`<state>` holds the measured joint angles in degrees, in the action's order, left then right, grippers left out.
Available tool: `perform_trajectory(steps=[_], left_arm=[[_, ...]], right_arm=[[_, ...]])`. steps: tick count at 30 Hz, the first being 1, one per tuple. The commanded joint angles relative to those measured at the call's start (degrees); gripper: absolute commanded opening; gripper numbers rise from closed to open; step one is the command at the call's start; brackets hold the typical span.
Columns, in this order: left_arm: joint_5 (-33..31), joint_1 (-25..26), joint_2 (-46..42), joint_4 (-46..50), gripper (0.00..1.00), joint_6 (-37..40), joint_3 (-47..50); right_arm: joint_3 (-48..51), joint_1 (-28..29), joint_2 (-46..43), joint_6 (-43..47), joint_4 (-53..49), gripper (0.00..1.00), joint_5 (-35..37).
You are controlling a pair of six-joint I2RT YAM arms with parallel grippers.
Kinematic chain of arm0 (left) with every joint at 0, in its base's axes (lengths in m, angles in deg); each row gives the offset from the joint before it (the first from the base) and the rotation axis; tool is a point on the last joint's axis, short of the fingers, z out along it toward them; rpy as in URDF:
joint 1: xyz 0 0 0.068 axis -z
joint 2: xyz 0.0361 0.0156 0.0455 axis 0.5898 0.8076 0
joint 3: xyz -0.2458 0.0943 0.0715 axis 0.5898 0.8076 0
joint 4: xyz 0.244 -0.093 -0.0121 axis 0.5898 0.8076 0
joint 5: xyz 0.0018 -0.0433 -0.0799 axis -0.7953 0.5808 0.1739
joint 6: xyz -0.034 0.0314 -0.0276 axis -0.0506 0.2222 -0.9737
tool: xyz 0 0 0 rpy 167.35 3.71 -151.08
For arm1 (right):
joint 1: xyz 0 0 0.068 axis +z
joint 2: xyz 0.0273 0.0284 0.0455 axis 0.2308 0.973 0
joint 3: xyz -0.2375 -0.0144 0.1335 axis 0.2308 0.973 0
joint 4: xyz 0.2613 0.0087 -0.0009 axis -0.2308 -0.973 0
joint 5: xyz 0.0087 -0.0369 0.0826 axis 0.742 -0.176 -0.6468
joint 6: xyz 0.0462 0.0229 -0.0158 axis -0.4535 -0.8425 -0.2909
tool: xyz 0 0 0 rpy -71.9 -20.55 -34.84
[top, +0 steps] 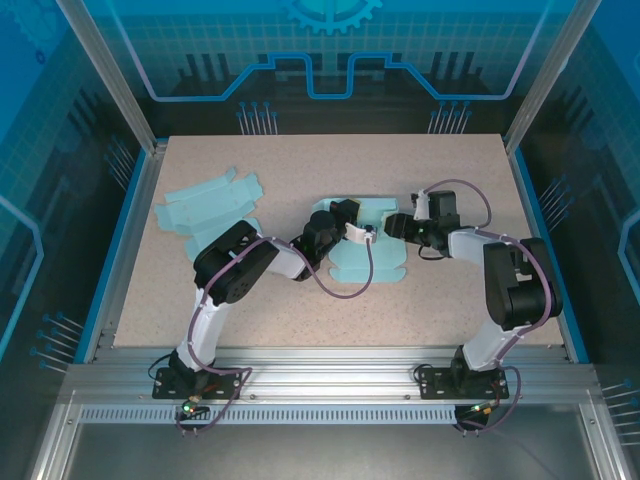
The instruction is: Fold the paper box
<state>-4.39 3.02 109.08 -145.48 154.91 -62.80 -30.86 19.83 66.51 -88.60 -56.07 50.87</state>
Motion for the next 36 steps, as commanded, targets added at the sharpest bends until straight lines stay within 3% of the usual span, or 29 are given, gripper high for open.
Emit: perform_trajectory(steps=[1,8,17,29,31,36], left_arm=[[2.67,0.02,1.15,1.52,0.00,0.70,-0.41],[3.11,0.13,0.56,1.55,0.00,0.39,0.17],[3.24,0.11,0.54,1.15,0.00,0.01,0.30],[3.34,0.23,-1.64,-0.21,0.01,-7.49,0.56],[3.07,0.36,-2.21,-0.85,0.05,-9.53,0.65],[1.74,1.03,-4.67,-3.58,0.31,-16.12,0.73]], right_arm=[[-1.79,0.67,1.42,0.24,1.09,0.61,2.63],[-6.71,2.21,4.59,0.38,-0.35,0.58,7.45],[-9.10,5.87,6.10,-0.12,-1.05,0.50,19.65],[-11.51,7.27,7.41,-0.98,-3.65,0.20,26.28],[-11.58,7.49,7.41,-0.91,-3.55,0.15,26.95],[-10.19,8.23,6.14,-0.50,-2.38,0.02,28.61]])
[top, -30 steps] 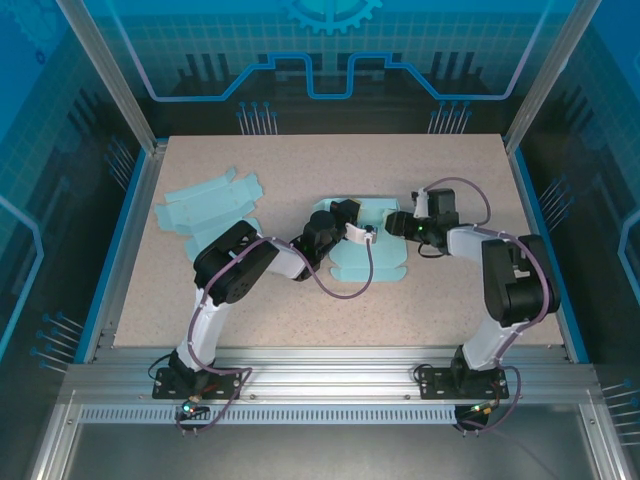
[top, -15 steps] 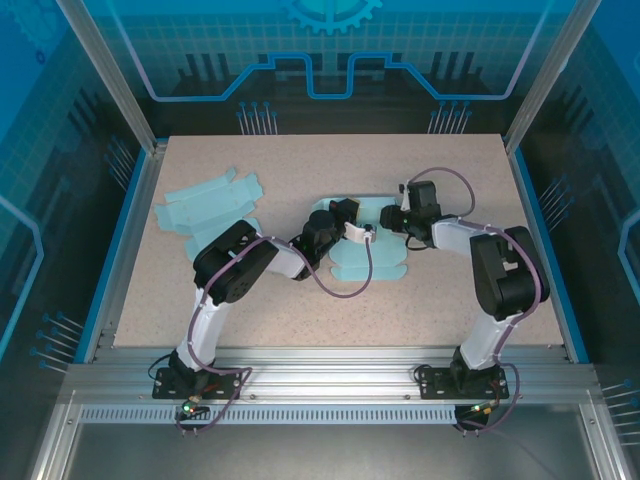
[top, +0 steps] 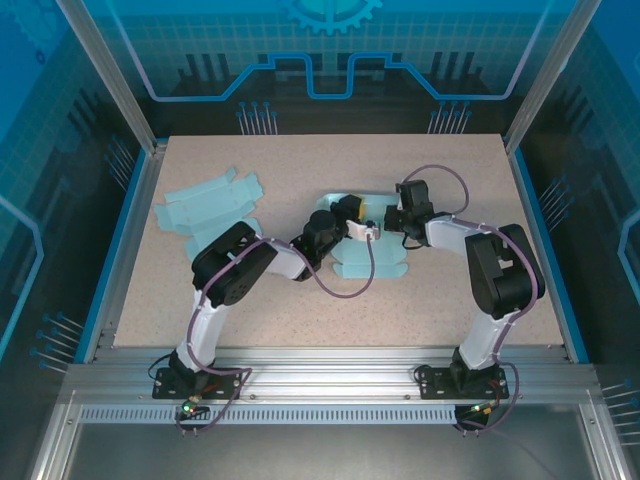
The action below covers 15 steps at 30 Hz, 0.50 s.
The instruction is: Fold the paper box
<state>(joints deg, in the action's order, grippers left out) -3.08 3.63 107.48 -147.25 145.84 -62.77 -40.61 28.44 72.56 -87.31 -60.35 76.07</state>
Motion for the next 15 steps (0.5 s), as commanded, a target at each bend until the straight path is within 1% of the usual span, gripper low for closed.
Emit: perform_trajectory(steps=[1,3,5,6,10,12,13,15], left_arm=[[0.26,0.54,-3.79,-2.03,0.39,-8.24,0.86],[0.26,0.79,-6.22,-2.75,0.70,-11.41,1.79],[0.05,0.93,-8.62,-3.92,0.92,-15.13,2.74],[-0.21,0.99,-9.72,-4.81,0.99,-16.90,3.06],[-3.82,1.08,-15.25,-7.57,0.99,-24.45,4.16],[-6.40,1.17,-18.92,-7.46,0.99,-29.69,5.07],[-8.14,1.13,-21.19,-6.74,0.99,-33.40,5.56],[-12.70,1.12,-26.30,-2.44,0.99,-40.86,6.22]], right_arm=[[0.07,-0.28,-0.36,-1.78,2.20,0.01,3.89],[1.30,0.01,-1.68,-1.86,2.74,0.00,5.46],[2.37,0.22,-3.00,-1.72,3.21,0.00,6.87],[2.82,0.29,-3.61,-1.73,3.17,0.00,7.33],[4.15,0.44,-6.63,-1.70,2.62,0.00,8.40],[4.86,0.46,-8.51,-1.50,2.19,0.00,8.51],[5.36,0.42,-9.57,-1.43,2.07,0.00,8.47],[6.15,0.43,-11.85,-1.10,1.47,0.00,8.33]])
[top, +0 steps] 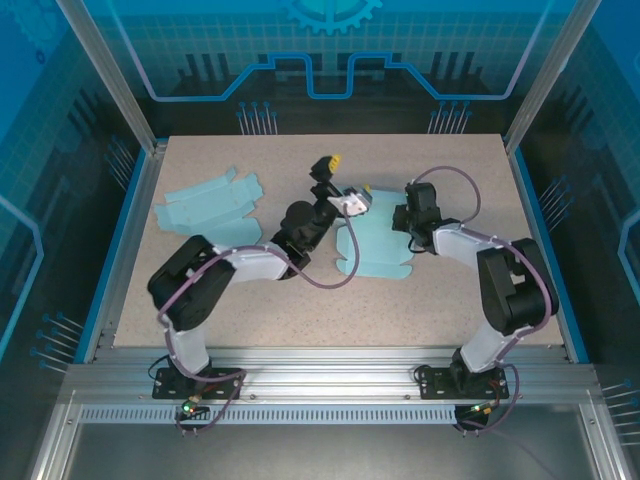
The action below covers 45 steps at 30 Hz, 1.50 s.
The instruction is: Fold the paper box
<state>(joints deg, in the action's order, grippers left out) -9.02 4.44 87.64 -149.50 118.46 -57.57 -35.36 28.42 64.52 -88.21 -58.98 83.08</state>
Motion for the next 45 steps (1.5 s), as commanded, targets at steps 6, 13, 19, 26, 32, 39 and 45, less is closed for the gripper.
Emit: perform_trajectory(steps=[6,13,19,26,32,39,45], left_arm=[[-6.72,-2.44,-22.63,38.15,0.99,-44.89,-0.61],[14.76,-13.30,-27.24,55.06,0.99,-73.16,2.09],[24.28,-13.38,-22.56,54.34,0.99,-77.69,1.08],[28.74,-11.37,-15.96,50.13,0.99,-80.86,-0.27],[25.08,-8.99,-13.03,52.60,0.99,-78.46,-1.38],[19.08,-8.22,-12.08,54.32,0.99,-76.70,-0.81],[18.64,-6.63,-9.19,53.90,0.99,-75.33,-1.90]], right_arm=[[2.55,0.53,-10.17,3.17,-5.35,0.00,-0.11],[6.82,0.23,-17.30,5.00,-6.40,0.00,-3.04],[6.53,-0.44,-17.00,6.12,-7.96,0.00,-5.35],[7.34,-0.85,-15.18,6.76,-3.66,0.00,-9.48],[8.77,-1.07,-15.54,6.12,-2.24,0.00,-10.18],[10.20,-1.31,-17.15,5.69,-1.00,0.00,-11.04],[10.00,-1.50,-17.01,5.86,-1.13,0.00,-10.76]])
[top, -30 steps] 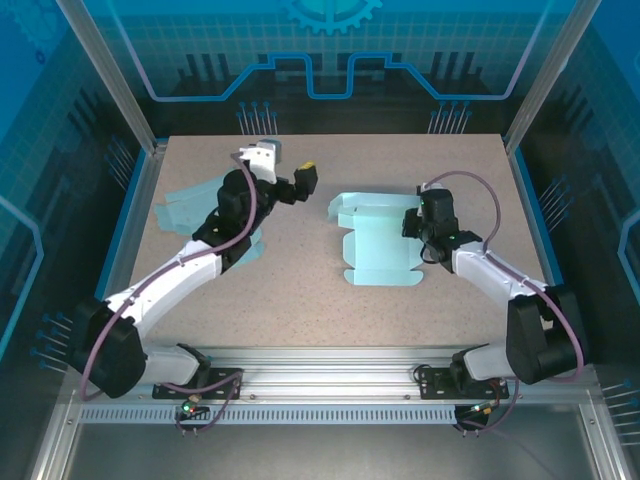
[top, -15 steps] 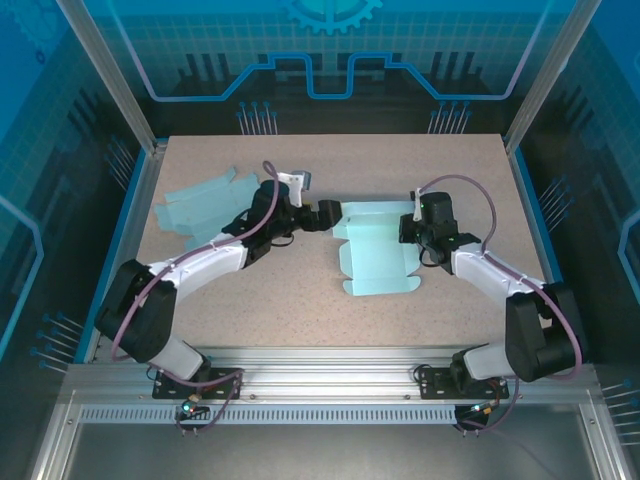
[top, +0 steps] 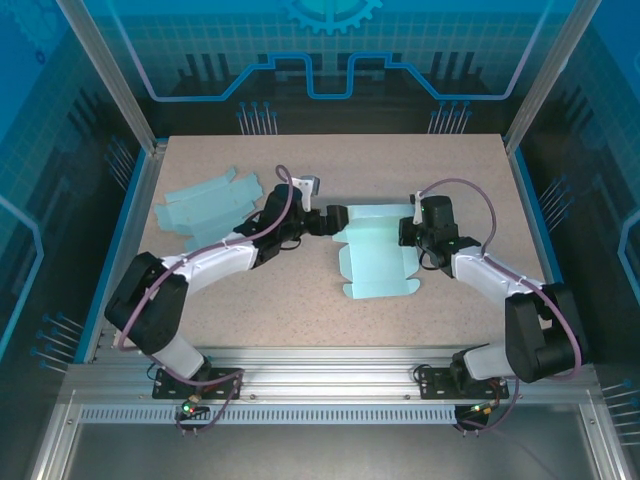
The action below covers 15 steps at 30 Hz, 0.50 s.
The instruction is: Fold the paper box
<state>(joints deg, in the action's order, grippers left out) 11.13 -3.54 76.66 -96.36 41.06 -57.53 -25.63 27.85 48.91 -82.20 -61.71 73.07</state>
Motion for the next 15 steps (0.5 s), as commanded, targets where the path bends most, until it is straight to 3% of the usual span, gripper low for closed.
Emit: perform_trajectory(steps=[1,15], left_arm=[[-1.54,1.79,2.28,0.68,0.99,2.35,-2.30],[-1.82,4.75,8.89,-8.97,0.99,-1.48,-6.13]], right_arm=[[0.21,-0.99,-1.41,-0.06,1.49,0.00,-0.76],[2.02,-1.05,-2.85,0.30,2.35,0.00,2.09]])
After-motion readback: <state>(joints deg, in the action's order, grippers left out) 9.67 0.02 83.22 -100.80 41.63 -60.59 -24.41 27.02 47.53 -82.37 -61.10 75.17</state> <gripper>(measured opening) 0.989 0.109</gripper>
